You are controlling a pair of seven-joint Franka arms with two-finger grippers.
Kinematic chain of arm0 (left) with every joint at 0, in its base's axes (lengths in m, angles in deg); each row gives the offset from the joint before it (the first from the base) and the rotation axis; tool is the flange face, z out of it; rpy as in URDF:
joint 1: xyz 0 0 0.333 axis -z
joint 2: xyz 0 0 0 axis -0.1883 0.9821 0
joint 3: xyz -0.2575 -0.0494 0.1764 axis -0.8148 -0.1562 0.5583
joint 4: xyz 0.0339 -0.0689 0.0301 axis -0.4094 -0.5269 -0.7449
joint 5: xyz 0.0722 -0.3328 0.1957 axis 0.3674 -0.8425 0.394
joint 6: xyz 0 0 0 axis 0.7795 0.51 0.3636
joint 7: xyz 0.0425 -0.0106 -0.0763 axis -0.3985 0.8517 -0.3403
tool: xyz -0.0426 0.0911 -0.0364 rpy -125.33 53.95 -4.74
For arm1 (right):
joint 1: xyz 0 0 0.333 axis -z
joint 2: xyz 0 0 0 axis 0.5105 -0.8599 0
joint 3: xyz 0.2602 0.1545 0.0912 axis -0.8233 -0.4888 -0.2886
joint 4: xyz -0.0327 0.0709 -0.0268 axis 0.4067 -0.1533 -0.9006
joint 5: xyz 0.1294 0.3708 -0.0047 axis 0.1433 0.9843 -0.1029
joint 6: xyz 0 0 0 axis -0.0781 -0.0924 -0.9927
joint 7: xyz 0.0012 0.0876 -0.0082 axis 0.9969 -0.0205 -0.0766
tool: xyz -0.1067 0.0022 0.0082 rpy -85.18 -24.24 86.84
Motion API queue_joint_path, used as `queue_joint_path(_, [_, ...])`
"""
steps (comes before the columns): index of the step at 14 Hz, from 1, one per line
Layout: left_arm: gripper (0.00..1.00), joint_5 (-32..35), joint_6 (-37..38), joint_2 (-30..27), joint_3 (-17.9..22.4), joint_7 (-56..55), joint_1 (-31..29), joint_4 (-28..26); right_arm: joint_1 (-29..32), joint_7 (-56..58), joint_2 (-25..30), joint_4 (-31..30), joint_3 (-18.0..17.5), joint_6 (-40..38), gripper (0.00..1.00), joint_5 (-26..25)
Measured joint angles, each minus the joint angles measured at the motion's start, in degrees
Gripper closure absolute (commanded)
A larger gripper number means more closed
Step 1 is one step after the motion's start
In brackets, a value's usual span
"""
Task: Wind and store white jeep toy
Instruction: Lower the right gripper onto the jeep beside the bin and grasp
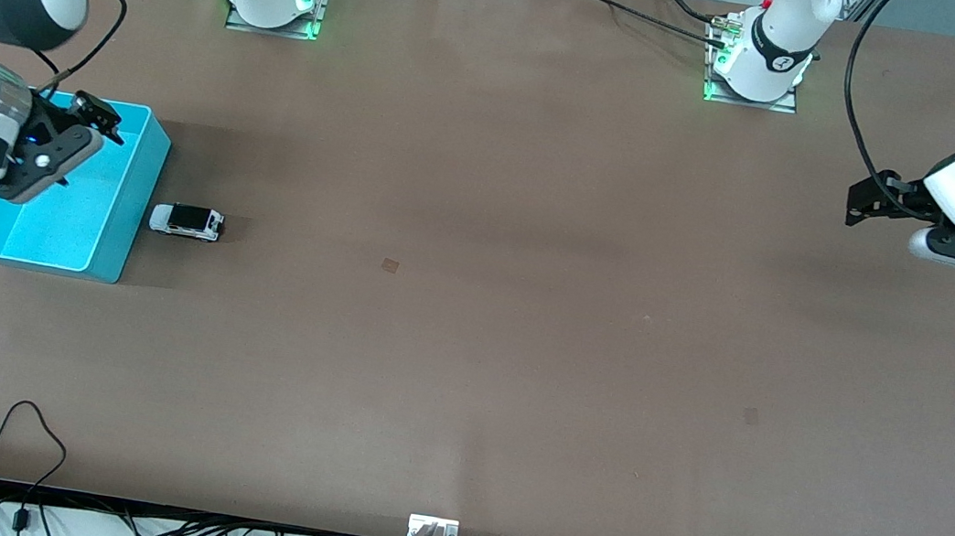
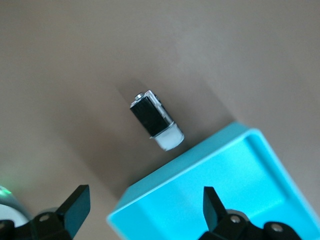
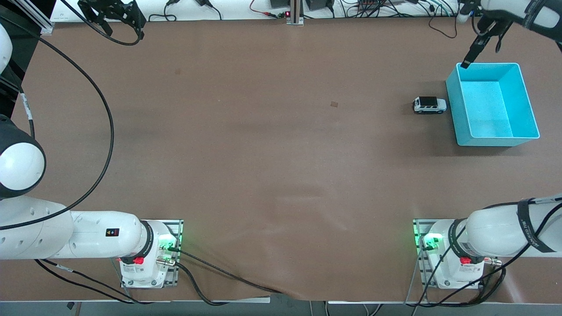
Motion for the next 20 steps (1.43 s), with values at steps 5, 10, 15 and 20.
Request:
queue_joint_path(5, [0.00,0.00,0.88,-0.19,-0.02,-0.03,-0.17,0.02,0.26,19.47,-1.26,-12.80,-0.16,16.45,0.00,0.02])
queue_joint_path(10, [0.00,0.00,1.03,-0.21,-0.02,-0.09,-0.17,0.02,0.16,26.60,-6.39,-17.31,-0.66,27.10,0.00,0.02])
queue_joint_path(15, [0.00,0.03,1.07,-0.24,-0.03,-0.10,-0.16,0.03,0.13,27.11,-11.46,-17.46,-0.83,33.47,0.00,0.02])
queue_joint_path(20, [0.00,0.33,2.27,-0.34,-1.26,-0.15,-0.11,0.97,0.12,27.20,-14.49,-17.87,-1.06,37.57,0.08,0.02])
